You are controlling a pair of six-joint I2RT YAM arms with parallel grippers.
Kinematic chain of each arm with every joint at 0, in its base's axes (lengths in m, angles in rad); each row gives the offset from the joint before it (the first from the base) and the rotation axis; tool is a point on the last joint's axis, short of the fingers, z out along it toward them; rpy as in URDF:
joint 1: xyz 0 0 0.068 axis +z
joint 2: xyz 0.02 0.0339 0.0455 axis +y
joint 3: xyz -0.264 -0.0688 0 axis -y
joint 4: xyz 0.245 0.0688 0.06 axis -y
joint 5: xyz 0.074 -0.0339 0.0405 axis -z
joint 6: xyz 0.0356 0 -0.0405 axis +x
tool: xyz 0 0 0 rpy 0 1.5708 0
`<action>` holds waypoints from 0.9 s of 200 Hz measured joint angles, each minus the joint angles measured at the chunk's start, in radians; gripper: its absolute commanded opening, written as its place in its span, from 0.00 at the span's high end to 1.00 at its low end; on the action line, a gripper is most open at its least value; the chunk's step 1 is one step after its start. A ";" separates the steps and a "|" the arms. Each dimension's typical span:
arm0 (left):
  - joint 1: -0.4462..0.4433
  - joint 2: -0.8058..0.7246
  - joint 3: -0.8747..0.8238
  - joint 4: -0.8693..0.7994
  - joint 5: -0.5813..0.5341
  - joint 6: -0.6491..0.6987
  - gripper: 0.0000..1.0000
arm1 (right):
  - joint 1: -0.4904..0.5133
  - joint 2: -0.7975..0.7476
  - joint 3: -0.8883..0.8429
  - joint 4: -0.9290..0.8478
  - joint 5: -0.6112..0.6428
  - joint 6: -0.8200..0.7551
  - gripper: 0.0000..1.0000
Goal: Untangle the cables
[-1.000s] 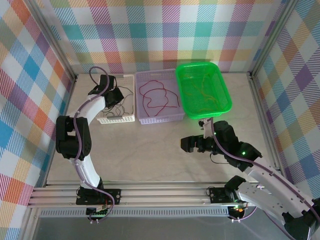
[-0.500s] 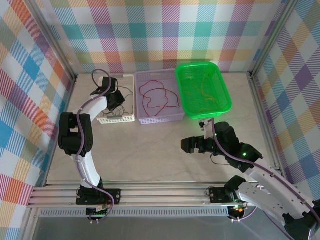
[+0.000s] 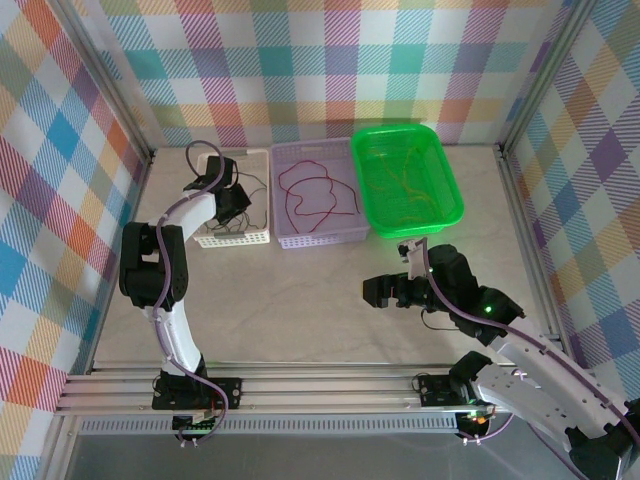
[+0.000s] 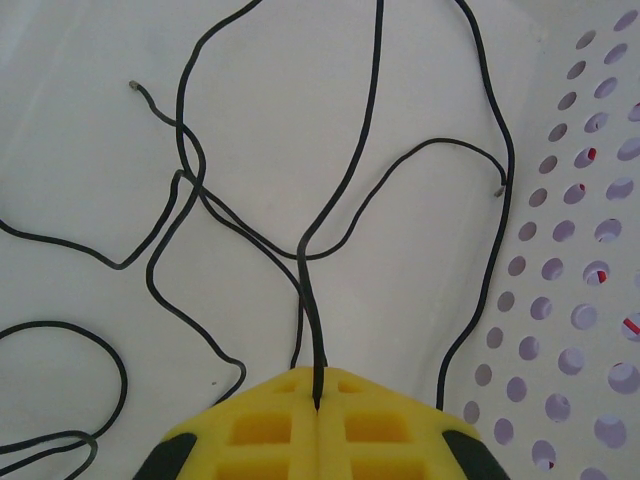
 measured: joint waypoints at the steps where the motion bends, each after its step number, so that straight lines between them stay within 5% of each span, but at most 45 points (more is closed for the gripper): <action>1: 0.000 0.000 0.000 0.000 0.000 0.000 1.00 | 0.000 0.000 0.000 0.000 0.000 0.000 0.00; 121: 0.000 0.000 0.001 0.000 0.008 -0.002 0.73 | 0.000 -0.007 -0.002 -0.010 0.000 0.000 0.00; 135: 0.000 0.000 0.001 -0.001 0.013 -0.003 0.65 | 0.000 -0.011 -0.002 -0.013 0.000 0.000 0.00; 155: 0.000 0.000 0.001 -0.002 0.015 -0.006 0.41 | 0.000 -0.015 -0.002 -0.017 0.000 0.000 0.00; 180: 0.000 -0.001 0.003 -0.006 0.016 -0.003 0.32 | 0.000 -0.021 -0.002 -0.023 0.000 0.000 0.00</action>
